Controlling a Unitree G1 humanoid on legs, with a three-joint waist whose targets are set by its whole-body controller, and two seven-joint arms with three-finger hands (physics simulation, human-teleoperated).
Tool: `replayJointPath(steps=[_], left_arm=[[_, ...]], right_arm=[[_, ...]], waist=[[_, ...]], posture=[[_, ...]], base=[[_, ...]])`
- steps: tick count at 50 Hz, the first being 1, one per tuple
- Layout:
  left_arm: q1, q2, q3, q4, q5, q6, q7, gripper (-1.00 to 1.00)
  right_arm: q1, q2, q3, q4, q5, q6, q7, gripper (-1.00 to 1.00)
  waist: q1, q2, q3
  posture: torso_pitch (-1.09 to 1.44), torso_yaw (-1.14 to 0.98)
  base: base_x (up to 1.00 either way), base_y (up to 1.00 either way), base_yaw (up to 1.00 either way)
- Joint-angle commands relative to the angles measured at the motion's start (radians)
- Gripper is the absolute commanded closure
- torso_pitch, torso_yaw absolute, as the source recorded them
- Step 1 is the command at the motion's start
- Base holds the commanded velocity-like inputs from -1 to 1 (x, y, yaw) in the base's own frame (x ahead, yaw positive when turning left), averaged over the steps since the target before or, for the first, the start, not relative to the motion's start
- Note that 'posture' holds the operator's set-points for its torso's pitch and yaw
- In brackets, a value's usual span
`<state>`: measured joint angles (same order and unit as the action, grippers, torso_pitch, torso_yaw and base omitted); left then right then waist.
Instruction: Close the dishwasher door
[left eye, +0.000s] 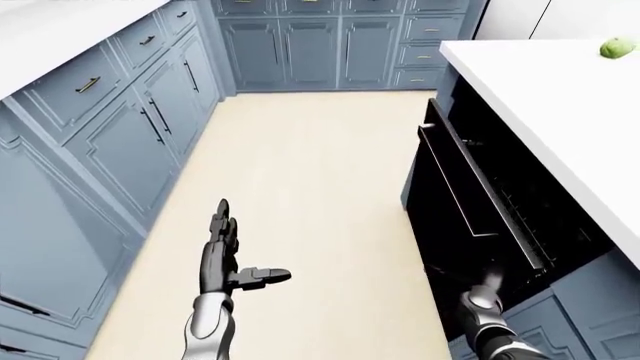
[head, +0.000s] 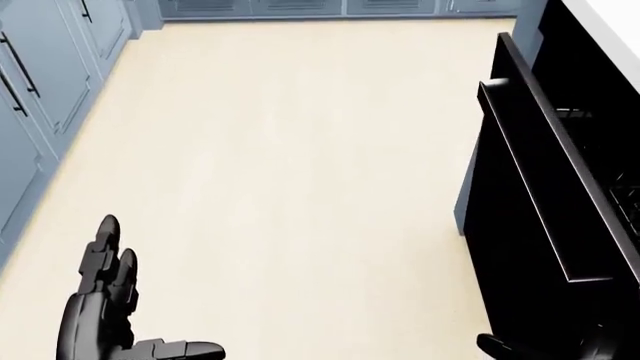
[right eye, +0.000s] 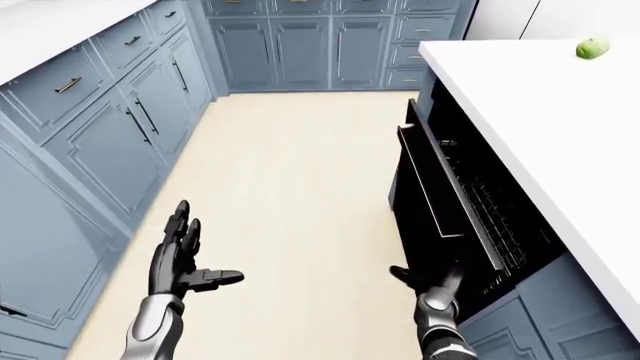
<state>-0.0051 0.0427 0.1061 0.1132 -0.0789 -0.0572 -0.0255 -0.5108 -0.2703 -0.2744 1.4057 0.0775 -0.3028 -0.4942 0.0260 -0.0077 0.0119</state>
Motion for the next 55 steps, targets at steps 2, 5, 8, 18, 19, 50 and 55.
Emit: replayJointPath(steps=[2,5,8,18,19,50,55], left_arm=[[-0.016,0.005,0.003,-0.045,-0.002,-0.028,0.000,-1.00],[-0.015,0.004,0.002,-0.050,-0.001,-0.025,0.001,-1.00],[-0.015,0.004,0.002,-0.051,-0.002,-0.024,0.001,-1.00],[-0.014,0.003,0.000,-0.060,0.000,-0.017,0.002,-1.00],[-0.014,0.003,-0.001,-0.060,0.000,-0.017,0.002,-1.00],[-0.007,0.000,-0.003,-0.079,0.002,-0.011,0.003,-1.00],[-0.007,0.000,-0.003,-0.080,0.002,-0.009,0.002,-1.00]], right_arm=[[-0.032,-0.056,-0.010,-0.058,0.017,-0.056,-0.039,-1.00],[-0.033,-0.071,-0.009,-0.061,0.030,-0.053,-0.035,-1.00],[-0.033,-0.085,-0.009,-0.065,0.041,-0.050,-0.032,-1.00],[-0.019,-0.114,-0.013,-0.070,0.081,-0.051,-0.013,-1.00],[-0.017,-0.117,-0.013,-0.071,0.084,-0.051,-0.012,-1.00],[0.027,-0.231,-0.025,-0.124,0.177,-0.038,0.003,-1.00],[0.025,-0.234,-0.024,-0.128,0.179,-0.033,0.001,-1.00]], waist=[[-0.005,-0.011,-0.024],[-0.005,-0.012,-0.023],[-0.005,-0.012,-0.022],[-0.005,-0.013,-0.019],[-0.005,-0.014,-0.019],[0.000,-0.024,-0.012],[0.001,-0.023,-0.013]], posture=[[0.00,0.00],[0.00,0.00],[0.00,0.00],[0.00,0.00],[0.00,0.00],[0.00,0.00],[0.00,0.00]], base=[[0.00,0.00,0.00],[0.00,0.00,0.00],[0.00,0.00,0.00],[0.00,0.00,0.00],[0.00,0.00,0.00],[0.00,0.00,0.00],[0.00,0.00,0.00]])
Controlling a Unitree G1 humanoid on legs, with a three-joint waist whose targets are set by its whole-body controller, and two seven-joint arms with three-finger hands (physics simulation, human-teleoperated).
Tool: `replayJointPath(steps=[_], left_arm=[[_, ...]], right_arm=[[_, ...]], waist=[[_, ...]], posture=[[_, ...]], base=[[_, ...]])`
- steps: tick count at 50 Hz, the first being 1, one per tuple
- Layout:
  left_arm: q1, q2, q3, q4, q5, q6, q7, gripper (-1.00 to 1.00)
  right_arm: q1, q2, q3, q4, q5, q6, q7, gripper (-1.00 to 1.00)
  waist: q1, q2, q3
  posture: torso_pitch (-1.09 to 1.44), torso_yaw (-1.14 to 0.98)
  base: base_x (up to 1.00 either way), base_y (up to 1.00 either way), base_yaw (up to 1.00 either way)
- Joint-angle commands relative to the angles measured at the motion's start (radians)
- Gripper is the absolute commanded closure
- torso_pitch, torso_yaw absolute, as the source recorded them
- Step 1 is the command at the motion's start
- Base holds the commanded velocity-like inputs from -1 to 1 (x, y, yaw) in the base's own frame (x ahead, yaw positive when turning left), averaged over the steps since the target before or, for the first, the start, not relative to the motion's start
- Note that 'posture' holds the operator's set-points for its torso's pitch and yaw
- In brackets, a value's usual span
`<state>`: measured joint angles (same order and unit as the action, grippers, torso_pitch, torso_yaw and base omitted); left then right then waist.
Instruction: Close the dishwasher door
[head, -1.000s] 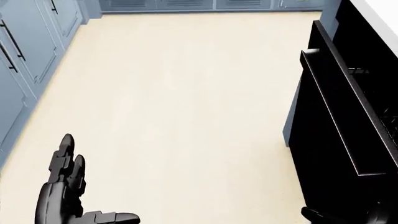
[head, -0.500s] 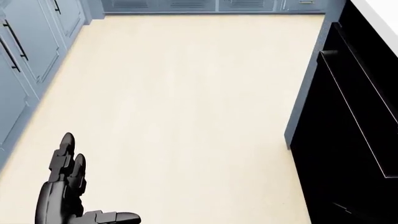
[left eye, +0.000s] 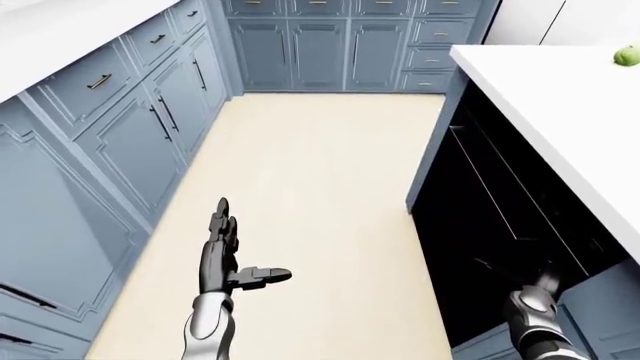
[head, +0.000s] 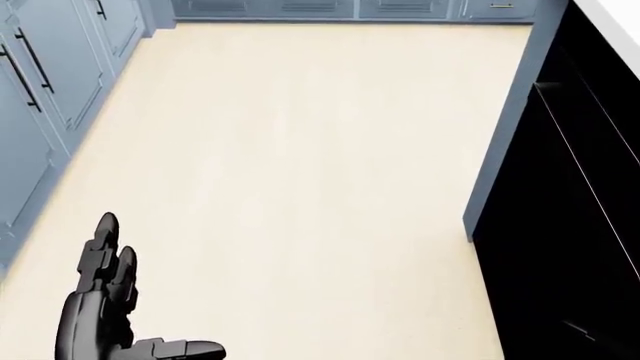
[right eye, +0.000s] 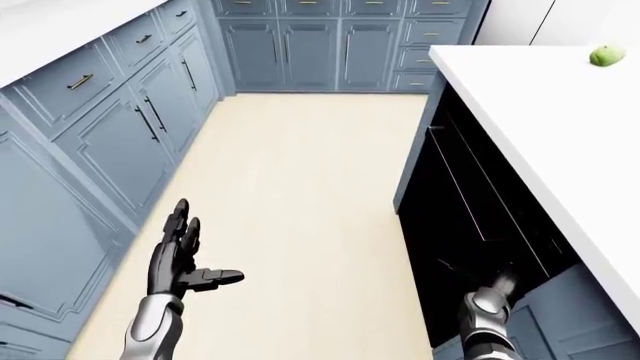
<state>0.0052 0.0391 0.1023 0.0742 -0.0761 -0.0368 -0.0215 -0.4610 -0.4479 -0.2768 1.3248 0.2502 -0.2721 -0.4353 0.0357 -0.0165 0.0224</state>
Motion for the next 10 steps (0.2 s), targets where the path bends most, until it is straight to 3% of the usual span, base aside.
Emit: replayJointPath(steps=[1,10], left_arm=[[-0.018,0.003,0.001,-0.041,-0.001,-0.030,-0.002,-1.00],[-0.016,0.003,0.001,-0.044,0.000,-0.028,-0.002,-1.00]], right_arm=[[-0.024,-0.056,-0.021,-0.048,0.007,-0.064,-0.058,-1.00],[-0.025,-0.056,-0.022,-0.049,0.011,-0.061,-0.061,-1.00]], waist=[[-0.008,-0.014,-0.023],[-0.008,-0.014,-0.024]], posture=[[0.00,0.00],[0.00,0.00]], base=[[0.00,0.00,0.00],[0.00,0.00,0.00]])
